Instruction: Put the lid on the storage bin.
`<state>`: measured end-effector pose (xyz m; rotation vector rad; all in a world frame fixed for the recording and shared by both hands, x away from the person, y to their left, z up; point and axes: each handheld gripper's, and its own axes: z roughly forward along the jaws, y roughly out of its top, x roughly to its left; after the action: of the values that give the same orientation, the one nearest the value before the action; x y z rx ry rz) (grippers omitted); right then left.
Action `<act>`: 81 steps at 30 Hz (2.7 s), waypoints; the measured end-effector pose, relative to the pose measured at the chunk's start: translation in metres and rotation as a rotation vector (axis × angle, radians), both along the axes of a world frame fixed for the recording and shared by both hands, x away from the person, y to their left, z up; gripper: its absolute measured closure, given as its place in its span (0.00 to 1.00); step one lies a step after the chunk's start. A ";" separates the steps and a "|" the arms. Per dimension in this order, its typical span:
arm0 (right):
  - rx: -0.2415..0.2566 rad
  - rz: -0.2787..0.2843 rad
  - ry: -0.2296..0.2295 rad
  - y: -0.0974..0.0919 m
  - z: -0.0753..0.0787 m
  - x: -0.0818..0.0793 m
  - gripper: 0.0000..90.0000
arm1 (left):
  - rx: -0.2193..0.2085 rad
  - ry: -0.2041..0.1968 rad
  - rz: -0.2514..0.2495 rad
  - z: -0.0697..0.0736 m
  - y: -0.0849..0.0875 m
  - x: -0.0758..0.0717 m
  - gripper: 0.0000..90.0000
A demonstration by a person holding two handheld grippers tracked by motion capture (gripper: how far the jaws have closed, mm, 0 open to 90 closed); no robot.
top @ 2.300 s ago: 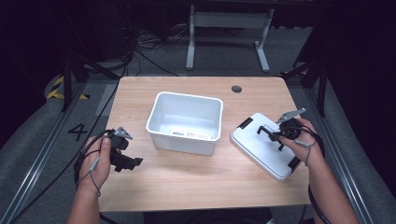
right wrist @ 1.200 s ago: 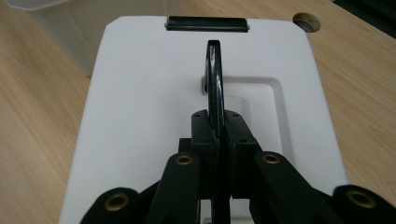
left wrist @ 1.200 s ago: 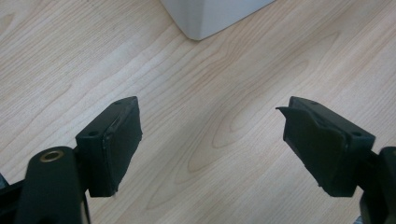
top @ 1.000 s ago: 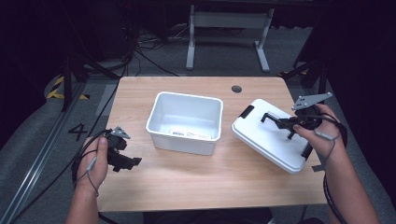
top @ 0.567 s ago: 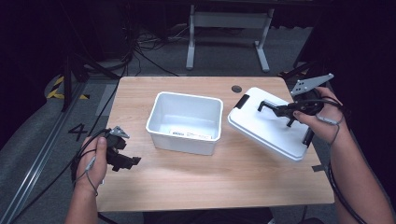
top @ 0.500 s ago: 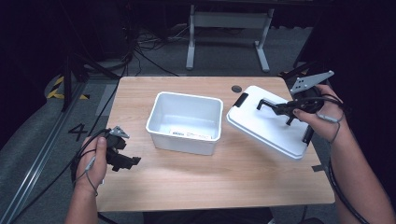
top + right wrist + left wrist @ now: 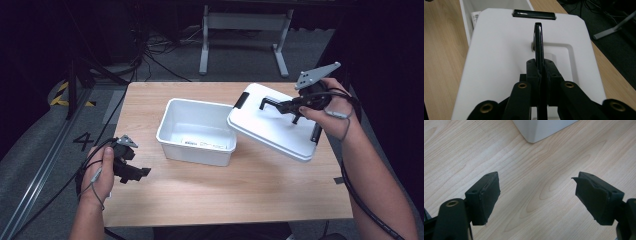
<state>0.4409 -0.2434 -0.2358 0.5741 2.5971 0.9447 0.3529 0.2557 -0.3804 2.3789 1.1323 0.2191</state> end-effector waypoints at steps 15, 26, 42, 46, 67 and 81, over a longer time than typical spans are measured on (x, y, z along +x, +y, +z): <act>0.005 0.160 -0.023 0.074 -0.002 0.024 0.95 | 0.006 -0.017 0.002 0.000 0.008 -0.008 0.22; -0.017 0.251 -0.017 0.126 -0.012 0.035 0.95 | 0.000 -0.019 0.013 0.000 0.012 -0.013 0.22; 0.002 0.330 -0.009 0.175 -0.034 0.052 0.95 | 0.008 -0.018 0.057 -0.003 0.017 -0.023 0.21; 0.000 0.354 0.001 0.188 -0.043 0.057 0.95 | 0.007 -0.026 0.058 -0.002 0.019 -0.026 0.21; -0.024 0.349 0.031 0.203 -0.063 0.065 0.95 | 0.007 -0.019 0.057 -0.003 0.017 -0.025 0.21; -0.051 0.333 0.022 0.201 -0.067 0.061 0.94 | 0.009 -0.022 0.050 -0.002 0.017 -0.025 0.21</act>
<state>0.5016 -0.0427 -0.3025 0.1390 2.7801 0.9684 0.3282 0.2730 -0.3824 2.3522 1.1840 0.2668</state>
